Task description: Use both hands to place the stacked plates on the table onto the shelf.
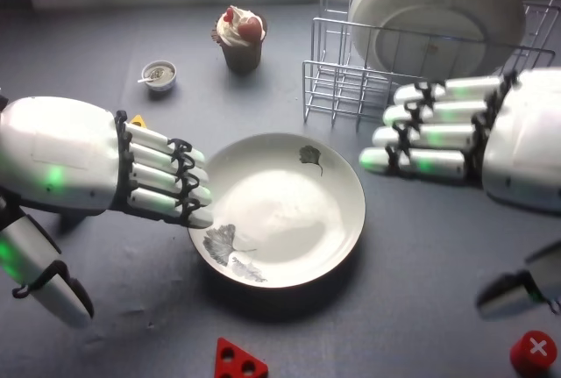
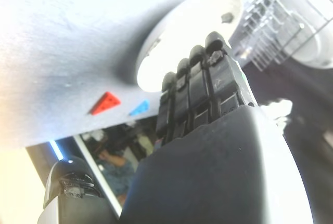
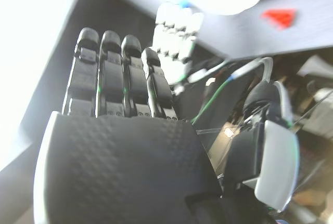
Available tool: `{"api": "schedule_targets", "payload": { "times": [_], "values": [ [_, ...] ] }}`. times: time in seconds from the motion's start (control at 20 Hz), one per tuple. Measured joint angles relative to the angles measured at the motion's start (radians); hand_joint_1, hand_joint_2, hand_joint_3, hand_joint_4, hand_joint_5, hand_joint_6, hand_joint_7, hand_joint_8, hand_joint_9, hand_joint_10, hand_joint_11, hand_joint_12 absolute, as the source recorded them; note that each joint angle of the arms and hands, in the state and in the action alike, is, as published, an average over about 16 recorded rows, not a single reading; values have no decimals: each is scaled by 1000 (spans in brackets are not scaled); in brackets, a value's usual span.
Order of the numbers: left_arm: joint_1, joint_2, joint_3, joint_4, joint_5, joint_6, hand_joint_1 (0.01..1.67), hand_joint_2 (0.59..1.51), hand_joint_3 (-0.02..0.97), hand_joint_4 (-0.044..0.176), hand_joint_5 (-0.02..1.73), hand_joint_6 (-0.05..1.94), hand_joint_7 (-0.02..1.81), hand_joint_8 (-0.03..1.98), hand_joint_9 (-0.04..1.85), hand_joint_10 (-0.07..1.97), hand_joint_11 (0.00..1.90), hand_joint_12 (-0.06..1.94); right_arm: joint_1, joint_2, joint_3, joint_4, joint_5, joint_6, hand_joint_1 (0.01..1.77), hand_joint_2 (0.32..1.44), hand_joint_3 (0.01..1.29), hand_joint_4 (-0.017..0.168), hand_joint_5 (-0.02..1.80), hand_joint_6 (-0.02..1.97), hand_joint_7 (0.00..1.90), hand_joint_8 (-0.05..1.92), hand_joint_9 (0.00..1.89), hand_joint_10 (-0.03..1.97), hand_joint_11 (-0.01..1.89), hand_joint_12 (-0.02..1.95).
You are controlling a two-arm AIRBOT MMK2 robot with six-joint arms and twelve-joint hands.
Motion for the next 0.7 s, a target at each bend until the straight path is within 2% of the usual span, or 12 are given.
{"api": "schedule_targets", "payload": {
  "times": [0.35,0.7],
  "values": [
    [11,-2,-21,22,48,17,112,931,0,1,152,13,158,14,155,8,153,19,-83,18,-104,225,-46,-366,811,800,14,4,152,11,167,20,169,3,183,25],
    [18,-9,-39,41,93,30,113,930,0,-4,149,1,160,14,156,8,153,17,-98,6,-124,336,-57,-495,1022,801,14,4,210,11,187,20,192,3,206,40]
  ]
}}
